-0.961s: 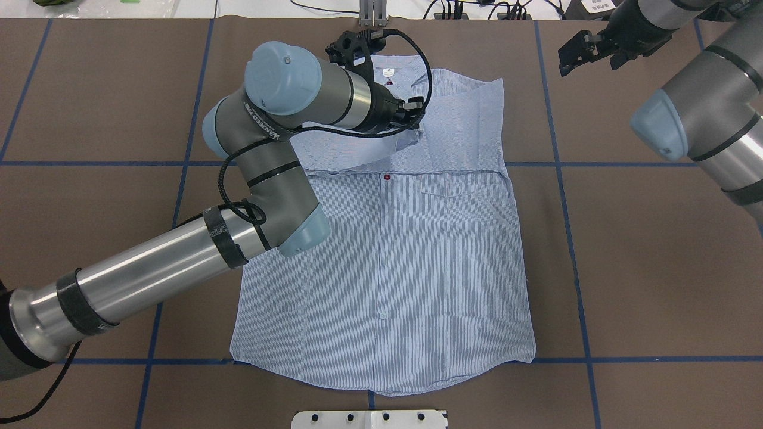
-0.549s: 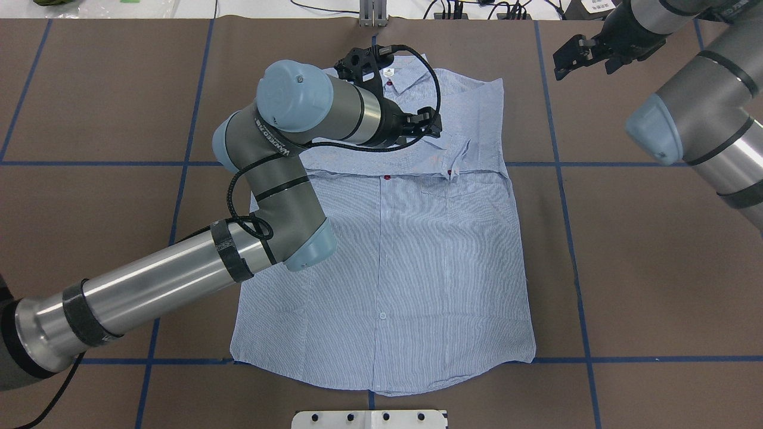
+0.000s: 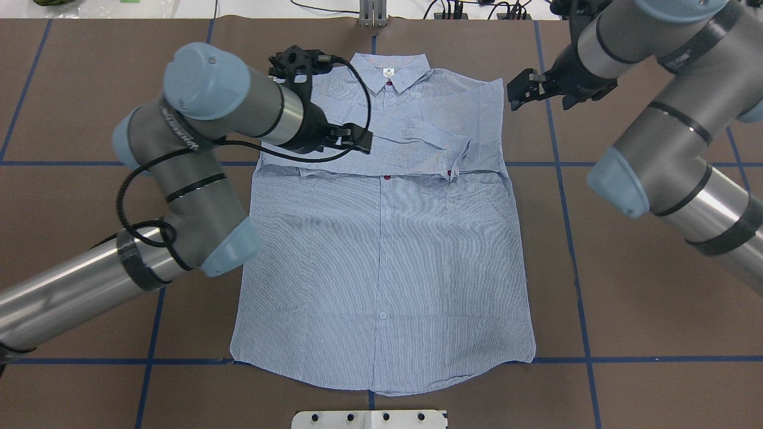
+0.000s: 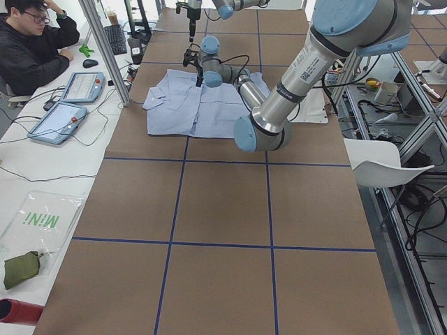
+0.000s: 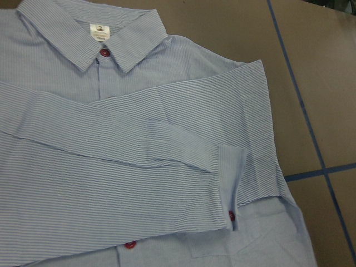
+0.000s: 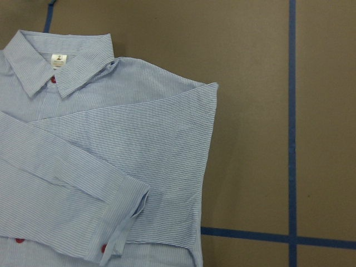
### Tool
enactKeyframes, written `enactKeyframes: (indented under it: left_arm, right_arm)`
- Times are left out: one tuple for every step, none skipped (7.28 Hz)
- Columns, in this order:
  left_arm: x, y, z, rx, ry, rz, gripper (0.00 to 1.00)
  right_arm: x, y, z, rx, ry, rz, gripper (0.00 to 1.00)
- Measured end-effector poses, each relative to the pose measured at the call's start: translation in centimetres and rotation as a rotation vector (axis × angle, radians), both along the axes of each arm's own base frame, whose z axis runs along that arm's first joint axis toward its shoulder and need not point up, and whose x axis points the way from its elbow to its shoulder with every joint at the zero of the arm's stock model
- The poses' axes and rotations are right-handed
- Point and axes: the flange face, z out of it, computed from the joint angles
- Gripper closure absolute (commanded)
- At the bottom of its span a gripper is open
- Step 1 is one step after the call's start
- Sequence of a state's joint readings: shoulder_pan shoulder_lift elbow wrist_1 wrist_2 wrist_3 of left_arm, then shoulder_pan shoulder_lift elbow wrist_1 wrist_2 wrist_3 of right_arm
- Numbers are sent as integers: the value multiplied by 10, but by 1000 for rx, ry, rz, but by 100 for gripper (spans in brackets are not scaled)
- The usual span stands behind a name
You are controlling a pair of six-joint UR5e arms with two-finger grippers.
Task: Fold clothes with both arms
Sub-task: 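Move both grippers down to the hem corners nearest the robot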
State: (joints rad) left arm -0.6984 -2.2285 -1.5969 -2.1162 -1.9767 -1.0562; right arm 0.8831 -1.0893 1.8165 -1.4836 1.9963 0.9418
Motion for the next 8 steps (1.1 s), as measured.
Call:
enactKeyframes:
  left_arm:
    - [-27,9,29,22,-25,15,0]
    - [-50,23,57,35,-46,25,0]
    - [-71,41,78,34,-57,28,0]
    - [-94,66,97,12,-58,23,0]
    - [-111,100,111,-42,-43,18,0]
    - [-105,140,116,-116,-23,6,0]
    - [-82,179,120,-186,-16,-9,0]
    - [-63,208,126,-239,-23,-10,0]
  right_arm:
    - [-30,49,-9,-13,-15,39,0]
    - [-48,103,-10,-33,-33,64,0]
    - [-58,153,-6,-50,-43,76,0]
    - [-66,200,0,-63,-45,87,0]
    - [-72,238,9,-69,-38,92,0]
    - [-75,263,17,-67,-39,88,0]
    - [-73,280,28,-64,-62,84,0]
    - [-66,289,44,-57,-89,84,0]
